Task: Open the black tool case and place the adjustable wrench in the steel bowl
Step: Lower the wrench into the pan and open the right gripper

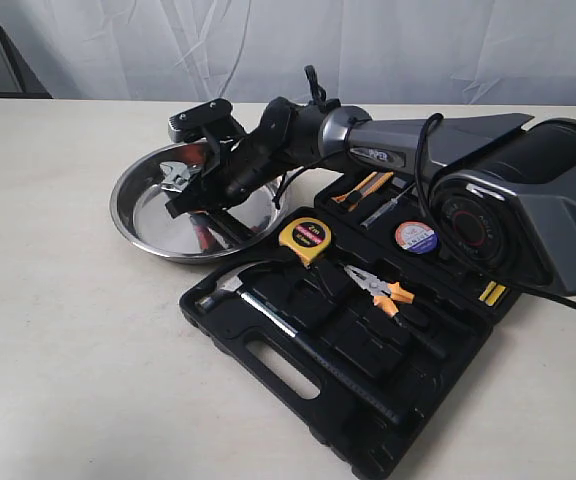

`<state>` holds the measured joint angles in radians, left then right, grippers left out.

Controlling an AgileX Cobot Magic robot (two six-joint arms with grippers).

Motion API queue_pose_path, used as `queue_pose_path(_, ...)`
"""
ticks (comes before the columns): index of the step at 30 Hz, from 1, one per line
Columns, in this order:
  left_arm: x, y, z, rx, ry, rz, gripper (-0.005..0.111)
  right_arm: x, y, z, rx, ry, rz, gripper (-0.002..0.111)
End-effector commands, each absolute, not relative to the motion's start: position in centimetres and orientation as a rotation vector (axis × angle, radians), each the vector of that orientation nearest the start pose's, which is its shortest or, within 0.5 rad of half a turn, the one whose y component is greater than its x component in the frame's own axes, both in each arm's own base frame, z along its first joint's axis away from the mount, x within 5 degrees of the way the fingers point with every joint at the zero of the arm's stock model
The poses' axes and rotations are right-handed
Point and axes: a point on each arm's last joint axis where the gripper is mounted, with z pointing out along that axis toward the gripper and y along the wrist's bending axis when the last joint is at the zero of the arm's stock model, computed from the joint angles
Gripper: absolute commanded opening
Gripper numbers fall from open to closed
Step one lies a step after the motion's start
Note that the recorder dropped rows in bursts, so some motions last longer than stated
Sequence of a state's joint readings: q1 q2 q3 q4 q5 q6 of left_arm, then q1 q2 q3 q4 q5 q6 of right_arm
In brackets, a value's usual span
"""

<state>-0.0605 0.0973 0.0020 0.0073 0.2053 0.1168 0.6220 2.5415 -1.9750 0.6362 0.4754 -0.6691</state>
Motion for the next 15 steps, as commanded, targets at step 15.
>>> queue_pose_path(15,6.2,-0.4,19.0,0.159,1.765,0.042,0.0,40.8,33.1,18.0,-1.168,2.216,0.626,-0.001)
